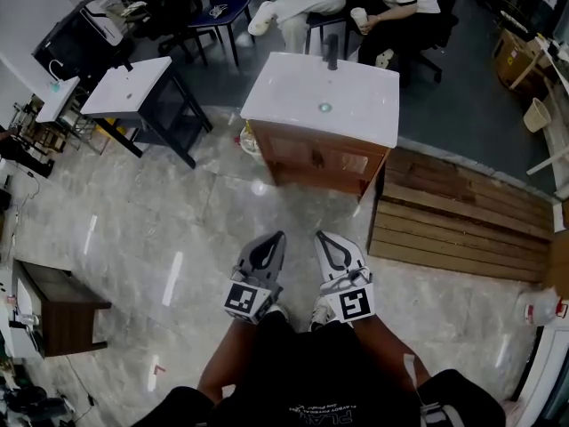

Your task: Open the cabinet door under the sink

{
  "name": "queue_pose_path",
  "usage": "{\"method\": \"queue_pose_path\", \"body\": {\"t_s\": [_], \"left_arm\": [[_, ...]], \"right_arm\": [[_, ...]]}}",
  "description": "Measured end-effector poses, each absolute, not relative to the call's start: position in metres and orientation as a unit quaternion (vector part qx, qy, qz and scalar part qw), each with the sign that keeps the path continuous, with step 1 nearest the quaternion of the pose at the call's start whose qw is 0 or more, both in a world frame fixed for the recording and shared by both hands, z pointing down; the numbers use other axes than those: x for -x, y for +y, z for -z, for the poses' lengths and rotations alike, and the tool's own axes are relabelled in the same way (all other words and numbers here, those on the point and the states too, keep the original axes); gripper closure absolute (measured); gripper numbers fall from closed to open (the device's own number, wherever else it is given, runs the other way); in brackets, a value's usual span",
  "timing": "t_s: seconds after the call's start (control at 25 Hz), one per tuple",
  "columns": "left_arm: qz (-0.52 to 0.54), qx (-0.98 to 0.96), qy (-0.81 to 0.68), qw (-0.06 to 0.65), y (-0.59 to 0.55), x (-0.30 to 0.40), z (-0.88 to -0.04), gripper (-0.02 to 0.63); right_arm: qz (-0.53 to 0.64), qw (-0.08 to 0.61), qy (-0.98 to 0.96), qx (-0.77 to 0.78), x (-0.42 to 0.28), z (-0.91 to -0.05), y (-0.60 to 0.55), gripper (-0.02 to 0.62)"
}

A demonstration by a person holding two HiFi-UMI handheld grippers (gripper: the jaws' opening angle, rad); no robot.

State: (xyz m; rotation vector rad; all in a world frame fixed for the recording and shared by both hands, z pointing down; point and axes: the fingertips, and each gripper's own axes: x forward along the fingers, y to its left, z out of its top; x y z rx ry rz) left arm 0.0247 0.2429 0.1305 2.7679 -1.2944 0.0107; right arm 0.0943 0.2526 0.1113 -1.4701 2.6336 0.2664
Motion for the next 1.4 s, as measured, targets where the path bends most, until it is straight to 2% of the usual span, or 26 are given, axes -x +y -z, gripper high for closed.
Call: {"method": "queue_pose_path", "body": {"t_s": [0.16,0.28,0.4,0.56,1.04,1.4], "left_arm": [[-0.019,-0.905,-0.422,0.046,0.225,-0.013,-0.145,0.584],[-0.025,-0.908,-0.415,0.045,0.208,-0.005,-0.152,0.584],[-0.019,-0.916,-0.398,0.037,0.184,-0.001,-0.149,0.584],[-0.011,-0.926,-0.375,0.04,0.147,0.008,-0.146,0.584],[-0.01,-0.949,-0.312,0.035,0.059,0.04,-0.156,0.584],[-0.015,-0.953,-0.294,0.069,0.011,0.026,-0.194,0.584]], "right_arm": [[-0.099,0.023,0.868,0.486,-0.09,-0.121,0.237,0.574],[-0.094,0.031,0.862,0.498,-0.085,-0.121,0.222,0.574],[-0.111,-0.002,0.857,0.503,-0.077,-0.127,0.201,0.574],[-0.097,0.014,0.843,0.529,-0.063,-0.126,0.165,0.574],[-0.071,-0.017,0.817,0.572,-0.022,-0.149,0.077,0.574],[-0.048,-0.029,0.8,0.597,-0.032,-0.177,0.037,0.574]]}}
